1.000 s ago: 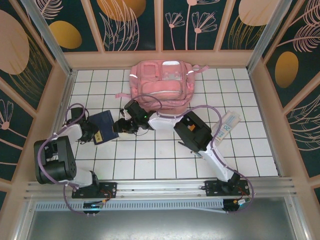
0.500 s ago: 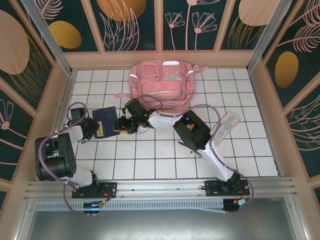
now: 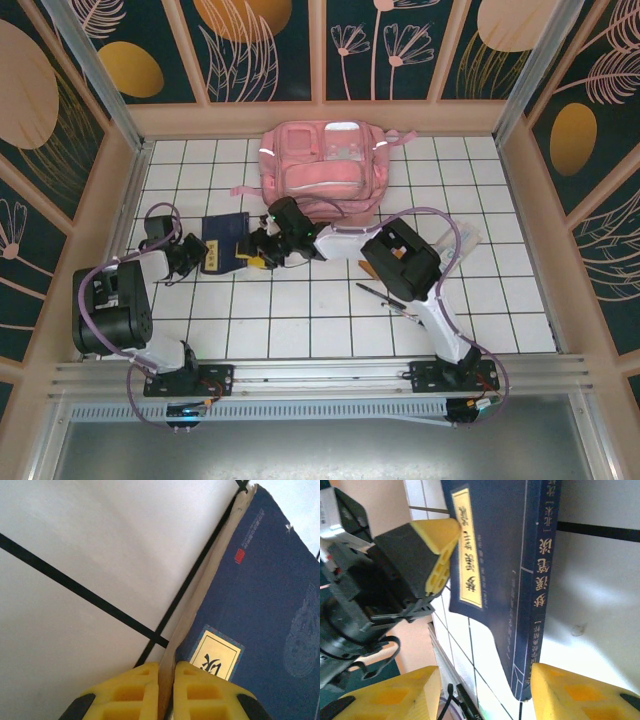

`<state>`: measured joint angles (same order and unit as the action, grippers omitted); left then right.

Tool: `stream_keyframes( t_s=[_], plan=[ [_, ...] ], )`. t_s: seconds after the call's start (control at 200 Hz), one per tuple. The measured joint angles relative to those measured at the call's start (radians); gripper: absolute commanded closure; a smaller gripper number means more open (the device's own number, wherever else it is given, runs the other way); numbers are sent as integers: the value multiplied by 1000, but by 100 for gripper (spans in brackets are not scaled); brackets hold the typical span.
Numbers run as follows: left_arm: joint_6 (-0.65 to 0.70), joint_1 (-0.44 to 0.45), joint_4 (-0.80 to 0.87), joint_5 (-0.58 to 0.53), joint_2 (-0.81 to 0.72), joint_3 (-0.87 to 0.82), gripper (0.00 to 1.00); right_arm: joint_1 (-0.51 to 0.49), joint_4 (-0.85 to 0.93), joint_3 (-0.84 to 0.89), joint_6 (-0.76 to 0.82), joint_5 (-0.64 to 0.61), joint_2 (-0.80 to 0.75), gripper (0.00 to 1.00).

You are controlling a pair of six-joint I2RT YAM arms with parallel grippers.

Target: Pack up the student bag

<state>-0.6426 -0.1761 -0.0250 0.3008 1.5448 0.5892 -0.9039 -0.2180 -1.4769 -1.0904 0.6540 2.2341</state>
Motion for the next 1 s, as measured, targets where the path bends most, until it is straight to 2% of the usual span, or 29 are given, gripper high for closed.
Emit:
stream_keyframes(
  t_s=[0.37, 0.505, 0.641, 0.736, 0.856, 1.001],
  plan=[
    [-45, 28, -27, 48, -31, -42, 100, -8, 218, -14, 27, -232, -18, 48],
    [-54, 32, -27, 52, -31, -44, 100, -35, 364, -96, 84, -354, -13, 49],
    [-50, 32, -23, 56, -26, -40, 100, -50, 482, -212, 164, -452, 23, 54],
    [-45, 32, -19, 61, -24, -36, 100, -50, 503, -243, 198, -465, 50, 55],
    [-43, 33, -20, 70, -20, -36, 100, -40, 488, -240, 204, -420, 65, 60],
    [-42, 38, -20, 75, -17, -34, 100, -19, 389, -171, 213, -344, 55, 73]
  ],
)
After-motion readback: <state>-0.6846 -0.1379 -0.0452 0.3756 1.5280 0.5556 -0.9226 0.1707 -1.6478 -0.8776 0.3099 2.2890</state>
